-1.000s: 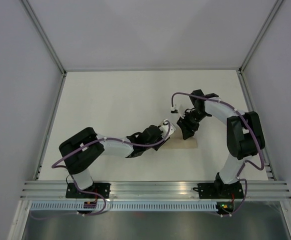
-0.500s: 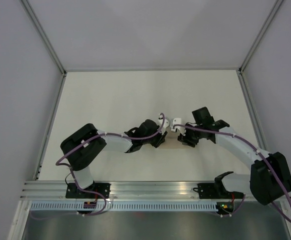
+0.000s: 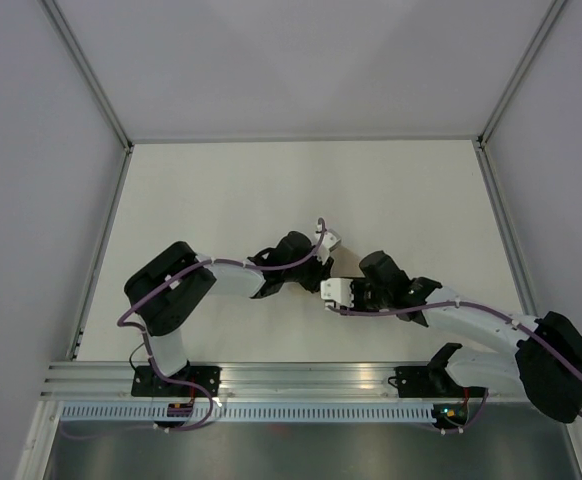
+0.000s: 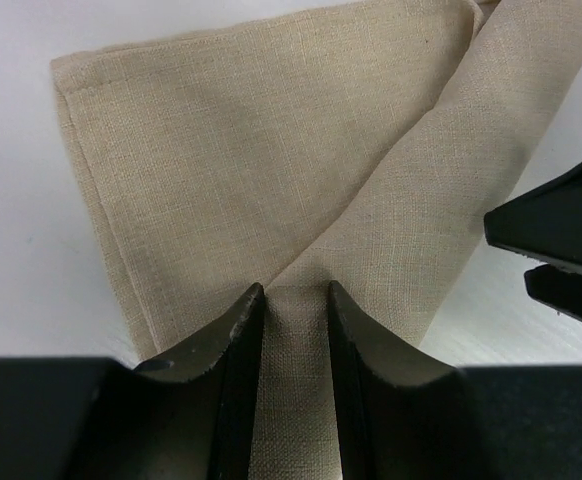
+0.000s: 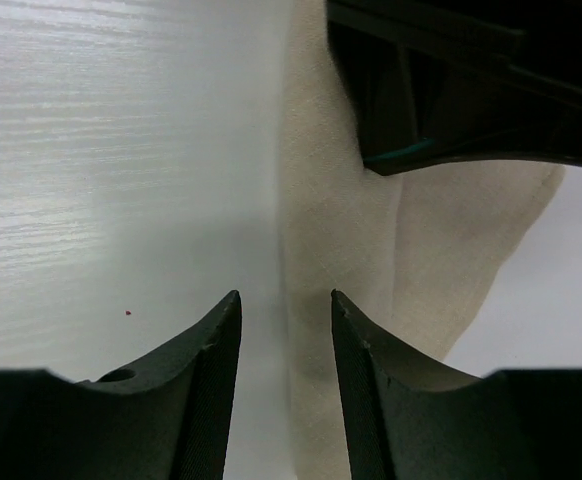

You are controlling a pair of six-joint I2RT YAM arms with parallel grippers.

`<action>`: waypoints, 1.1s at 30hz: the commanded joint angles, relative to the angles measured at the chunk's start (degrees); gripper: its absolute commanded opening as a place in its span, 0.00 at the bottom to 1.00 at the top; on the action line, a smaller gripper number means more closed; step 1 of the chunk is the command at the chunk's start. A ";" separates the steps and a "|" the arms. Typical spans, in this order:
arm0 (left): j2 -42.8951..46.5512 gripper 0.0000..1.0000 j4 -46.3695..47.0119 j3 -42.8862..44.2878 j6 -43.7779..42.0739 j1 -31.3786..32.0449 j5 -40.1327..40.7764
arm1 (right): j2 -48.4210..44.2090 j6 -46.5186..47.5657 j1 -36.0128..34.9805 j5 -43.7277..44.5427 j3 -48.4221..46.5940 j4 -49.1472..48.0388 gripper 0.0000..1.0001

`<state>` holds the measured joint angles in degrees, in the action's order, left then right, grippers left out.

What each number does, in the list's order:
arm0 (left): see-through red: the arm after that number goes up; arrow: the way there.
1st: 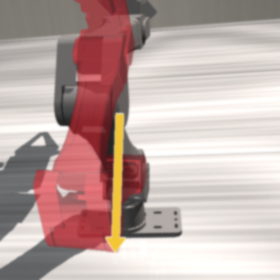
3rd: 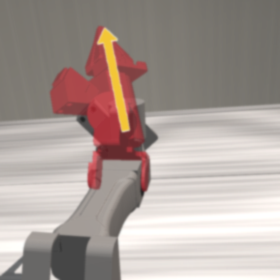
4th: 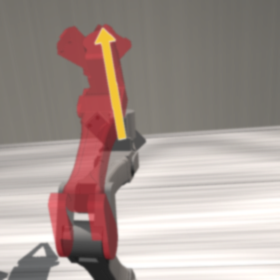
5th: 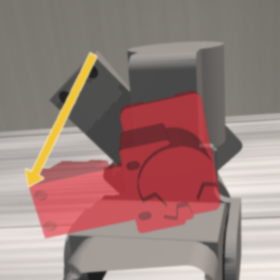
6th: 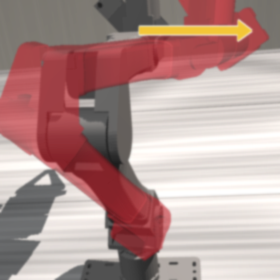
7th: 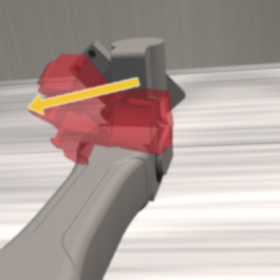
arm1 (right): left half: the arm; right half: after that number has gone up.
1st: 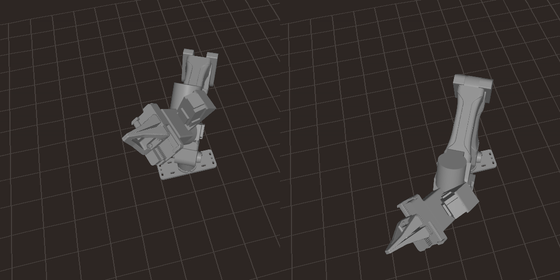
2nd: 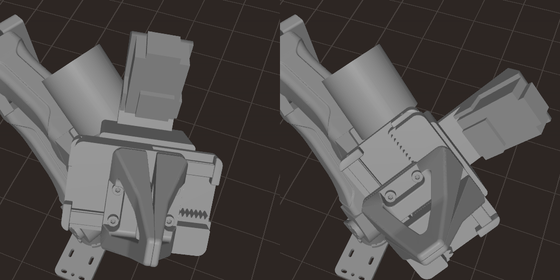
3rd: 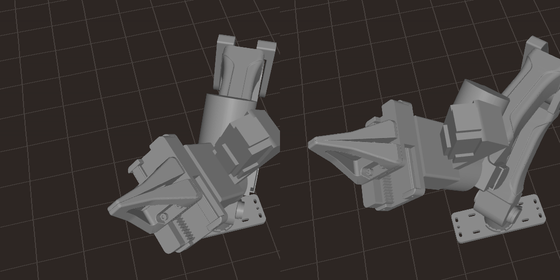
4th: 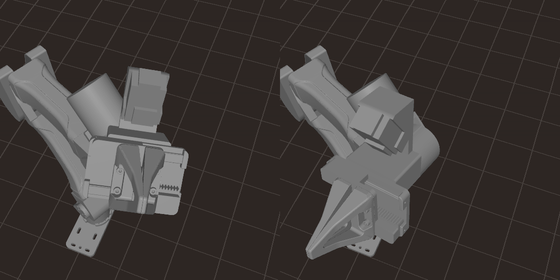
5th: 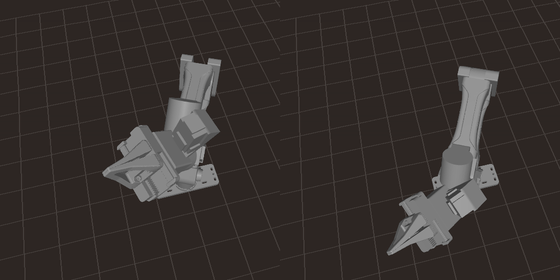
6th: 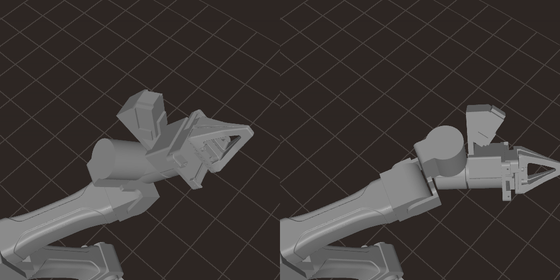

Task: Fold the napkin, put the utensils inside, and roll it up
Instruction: Roll the napkin at the center of the board.

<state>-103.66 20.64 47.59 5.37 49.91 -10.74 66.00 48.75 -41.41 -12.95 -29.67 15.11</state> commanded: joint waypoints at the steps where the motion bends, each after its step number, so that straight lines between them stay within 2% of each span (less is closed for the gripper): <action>1: -2.43 0.37 -6.31 0.83 1.93 -0.43 -4.19 | -0.26 -0.33 -2.18 6.61 1.98 -6.14 0.47; 8: -3.66 0.36 -7.90 1.80 1.93 -1.39 -7.01 | 0.01 0.64 -5.43 14.25 6.55 -13.96 0.46; 14: -4.18 0.36 -8.60 2.50 1.93 -2.36 -9.38 | 1.76 1.17 -6.84 16.37 8.84 -17.13 0.45; 19: -4.45 0.36 -9.22 2.85 1.93 -3.24 -12.54 | 4.57 1.70 -7.28 17.52 9.72 -18.98 0.41; 20: -4.45 0.36 -9.31 3.03 1.93 -3.50 -13.16 | 4.93 1.78 -7.37 17.52 9.81 -19.59 0.39; 24: -5.06 0.36 -10.71 3.91 1.49 -3.94 -15.79 | 7.12 1.35 -7.37 17.87 9.37 -19.51 0.12; 26: -5.07 0.36 -11.15 4.35 1.40 -4.29 -16.68 | 8.35 0.91 -7.37 17.00 8.32 -17.33 0.06; 29: -3.49 0.36 -10.01 3.74 2.28 -4.82 -15.98 | 9.06 0.03 -7.37 13.93 5.86 -11.90 0.01; 33: 2.03 0.38 -5.80 1.10 5.70 -5.96 -13.44 | 10.29 -1.55 -7.20 8.83 0.85 -2.57 0.01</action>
<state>-105.71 15.66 50.98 7.27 44.45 -23.07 74.17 50.02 -48.42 2.57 -26.20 1.06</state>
